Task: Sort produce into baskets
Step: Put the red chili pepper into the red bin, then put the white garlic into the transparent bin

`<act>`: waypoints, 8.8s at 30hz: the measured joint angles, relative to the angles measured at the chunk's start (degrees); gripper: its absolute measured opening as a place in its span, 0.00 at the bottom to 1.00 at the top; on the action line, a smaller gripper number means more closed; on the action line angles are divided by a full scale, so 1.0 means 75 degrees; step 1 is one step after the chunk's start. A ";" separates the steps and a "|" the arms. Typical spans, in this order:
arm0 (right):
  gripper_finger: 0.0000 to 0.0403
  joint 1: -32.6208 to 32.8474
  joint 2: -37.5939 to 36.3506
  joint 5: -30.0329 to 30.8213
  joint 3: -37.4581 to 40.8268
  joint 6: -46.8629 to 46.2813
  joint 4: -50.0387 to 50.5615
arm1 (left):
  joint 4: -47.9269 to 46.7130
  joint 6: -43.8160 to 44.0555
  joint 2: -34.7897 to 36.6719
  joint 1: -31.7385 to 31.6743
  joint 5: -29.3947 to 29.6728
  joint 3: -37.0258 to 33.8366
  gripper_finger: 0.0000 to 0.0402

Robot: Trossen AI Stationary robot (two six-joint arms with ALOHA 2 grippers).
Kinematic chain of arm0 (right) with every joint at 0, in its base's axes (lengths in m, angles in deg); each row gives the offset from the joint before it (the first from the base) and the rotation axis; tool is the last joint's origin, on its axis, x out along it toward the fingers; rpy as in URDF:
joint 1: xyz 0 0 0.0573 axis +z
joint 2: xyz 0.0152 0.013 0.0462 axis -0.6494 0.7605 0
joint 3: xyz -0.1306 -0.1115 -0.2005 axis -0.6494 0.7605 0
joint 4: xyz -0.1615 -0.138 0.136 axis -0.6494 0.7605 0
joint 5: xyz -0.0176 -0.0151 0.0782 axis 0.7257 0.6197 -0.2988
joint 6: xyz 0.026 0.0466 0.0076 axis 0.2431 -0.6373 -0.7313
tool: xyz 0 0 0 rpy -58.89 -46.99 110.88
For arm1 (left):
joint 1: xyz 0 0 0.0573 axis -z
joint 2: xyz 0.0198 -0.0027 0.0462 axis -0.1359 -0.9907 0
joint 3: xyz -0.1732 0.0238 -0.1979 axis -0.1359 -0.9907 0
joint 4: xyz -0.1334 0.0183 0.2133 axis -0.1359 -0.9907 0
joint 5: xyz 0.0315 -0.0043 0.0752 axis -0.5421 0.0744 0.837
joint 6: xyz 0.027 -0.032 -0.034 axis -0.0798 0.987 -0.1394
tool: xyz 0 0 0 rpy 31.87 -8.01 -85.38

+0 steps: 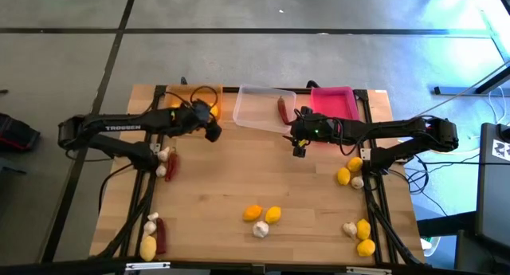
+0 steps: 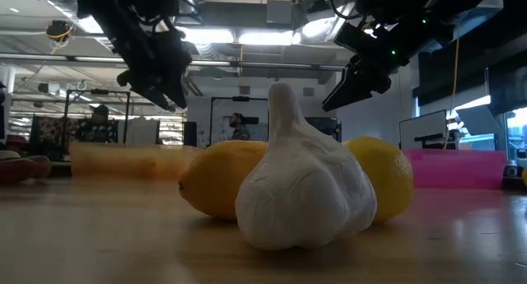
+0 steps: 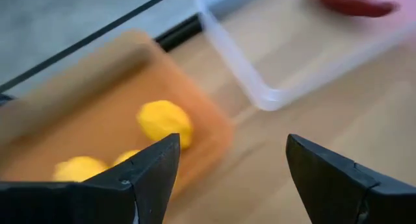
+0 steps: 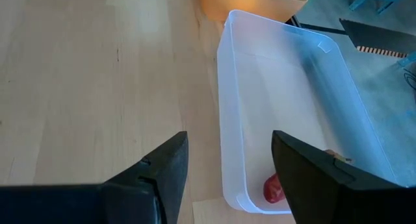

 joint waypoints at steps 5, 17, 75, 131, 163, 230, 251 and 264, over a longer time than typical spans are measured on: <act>0.53 0.0000 0.0000 -0.0489 0.0000 -0.0245 0.0000 | 0.0205 0.0493 0.0000 0.0947 -0.0179 0.0000 0.69; 0.53 0.0000 0.0000 -0.1606 0.0000 -0.0775 0.0299 | 0.0245 0.1319 -0.0003 0.3607 -0.0341 0.0000 0.69; 0.53 0.0000 0.0000 -0.2320 0.0000 -0.0801 0.0481 | -0.4482 0.7940 -0.3107 0.4025 -0.2937 -0.0621 0.53; 0.63 0.1080 0.0722 -0.4048 -0.0006 -0.2092 -0.4352 | 0.4442 -0.1385 -0.2501 0.4056 0.0570 0.1058 0.31; 0.54 0.1207 0.1303 -0.3132 -0.0023 -0.2551 -0.5377 | 0.5436 -0.2403 -0.2931 0.4038 0.0522 0.1058 0.31; 0.28 -0.4221 -0.0744 -0.0063 -0.0003 -0.2119 0.3228 | 0.2942 -0.0820 -0.2547 0.4028 0.0764 0.1055 0.56; 0.56 -0.5056 0.0338 -0.0522 -0.0006 -0.2284 0.3258 | 0.2948 -0.0815 -0.2547 0.4042 0.0761 0.1055 0.56; 0.68 -0.5047 -0.0572 -0.0650 -0.0460 -0.1943 0.3583 | 0.2926 -0.0885 -0.2365 0.4048 0.0761 0.1052 0.56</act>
